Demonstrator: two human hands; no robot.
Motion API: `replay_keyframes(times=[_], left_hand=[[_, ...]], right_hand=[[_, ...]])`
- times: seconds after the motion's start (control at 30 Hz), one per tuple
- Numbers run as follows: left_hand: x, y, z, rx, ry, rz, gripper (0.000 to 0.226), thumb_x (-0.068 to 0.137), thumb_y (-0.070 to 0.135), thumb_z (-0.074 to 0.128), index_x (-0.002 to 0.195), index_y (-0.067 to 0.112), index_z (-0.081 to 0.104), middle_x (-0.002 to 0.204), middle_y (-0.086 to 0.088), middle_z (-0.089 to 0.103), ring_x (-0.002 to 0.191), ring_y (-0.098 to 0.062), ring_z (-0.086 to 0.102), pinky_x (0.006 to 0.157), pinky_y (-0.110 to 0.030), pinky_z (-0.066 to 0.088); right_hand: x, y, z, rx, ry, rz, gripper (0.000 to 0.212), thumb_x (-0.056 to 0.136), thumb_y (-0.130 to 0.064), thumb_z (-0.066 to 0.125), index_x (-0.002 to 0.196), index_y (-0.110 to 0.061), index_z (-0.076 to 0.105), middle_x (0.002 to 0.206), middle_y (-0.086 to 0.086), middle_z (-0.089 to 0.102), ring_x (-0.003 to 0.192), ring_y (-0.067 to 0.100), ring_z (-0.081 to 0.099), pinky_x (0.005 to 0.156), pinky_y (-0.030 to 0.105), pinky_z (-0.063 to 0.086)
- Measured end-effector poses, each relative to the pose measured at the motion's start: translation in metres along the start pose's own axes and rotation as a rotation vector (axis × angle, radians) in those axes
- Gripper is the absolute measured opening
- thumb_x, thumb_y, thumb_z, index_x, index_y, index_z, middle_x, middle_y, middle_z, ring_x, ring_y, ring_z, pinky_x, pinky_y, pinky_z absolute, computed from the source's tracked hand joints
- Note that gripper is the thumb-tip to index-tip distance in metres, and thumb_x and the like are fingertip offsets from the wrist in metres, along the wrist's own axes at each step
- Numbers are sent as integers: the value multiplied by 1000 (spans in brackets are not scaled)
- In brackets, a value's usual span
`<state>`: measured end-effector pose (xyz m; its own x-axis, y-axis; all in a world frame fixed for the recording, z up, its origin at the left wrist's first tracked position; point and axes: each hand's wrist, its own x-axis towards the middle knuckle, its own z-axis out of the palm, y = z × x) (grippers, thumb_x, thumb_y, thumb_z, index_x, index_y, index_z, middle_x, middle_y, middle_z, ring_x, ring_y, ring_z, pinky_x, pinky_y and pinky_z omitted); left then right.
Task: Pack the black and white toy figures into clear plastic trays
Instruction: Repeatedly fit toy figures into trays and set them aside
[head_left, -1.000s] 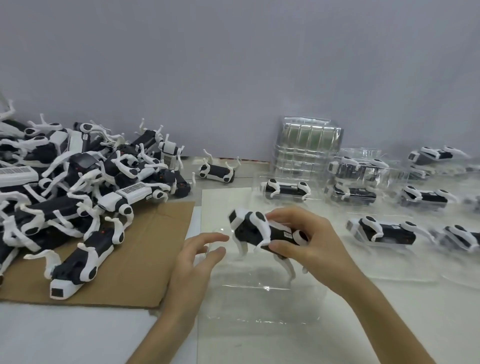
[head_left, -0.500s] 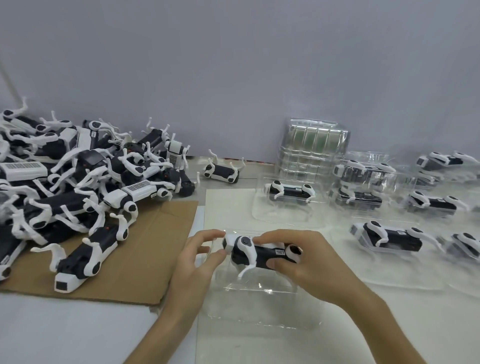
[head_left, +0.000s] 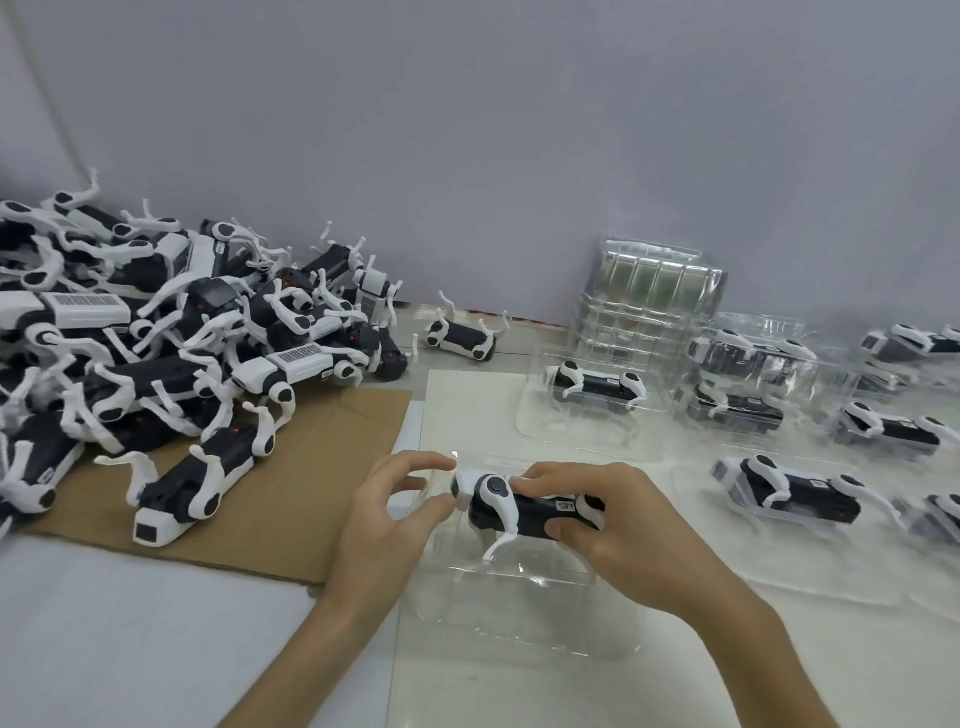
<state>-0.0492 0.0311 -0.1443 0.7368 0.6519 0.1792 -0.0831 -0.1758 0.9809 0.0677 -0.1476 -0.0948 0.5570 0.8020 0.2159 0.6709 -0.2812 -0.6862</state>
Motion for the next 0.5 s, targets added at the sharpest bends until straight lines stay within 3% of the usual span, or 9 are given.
replay_keyframes(times=[0.17,0.27,0.33,0.4,0.5], left_hand=[[-1,0,1,-12,26,12,26,67,29,65,92,32,73,106,20,64,106,2,58,83,-22,44],[-1,1,2,-4,24,45,26,66,27,64,91,30,72,108,17,65,107,1,58,83,-12,43],[-1,2,2,-7,1,57,27,67,26,63,93,29,71,111,15,66,109,1,58,87,-17,44],[0,3,0,-20,-12,70,29,68,25,62,95,29,71,112,14,67,112,-1,58,93,-23,45],[3,3,-3,-23,8,86,32,70,25,61,99,33,70,115,16,67,115,-2,58,95,-26,46]], right_hand=[[0,-1,1,-55,21,0,54,86,6,65,107,-44,70,102,-49,58,107,-21,50,86,-4,31],[1,1,4,-203,-47,13,58,88,-1,62,111,-54,65,103,-35,61,110,-11,40,86,1,32],[1,1,7,-240,-50,28,63,88,-2,61,110,-61,61,99,-39,57,110,-9,39,86,4,33],[1,0,12,-253,31,-13,52,86,-3,66,106,-50,70,95,-41,58,109,-8,45,89,10,37],[3,0,16,-140,207,-75,32,87,-12,72,109,-35,73,110,-28,60,111,-4,53,90,11,42]])
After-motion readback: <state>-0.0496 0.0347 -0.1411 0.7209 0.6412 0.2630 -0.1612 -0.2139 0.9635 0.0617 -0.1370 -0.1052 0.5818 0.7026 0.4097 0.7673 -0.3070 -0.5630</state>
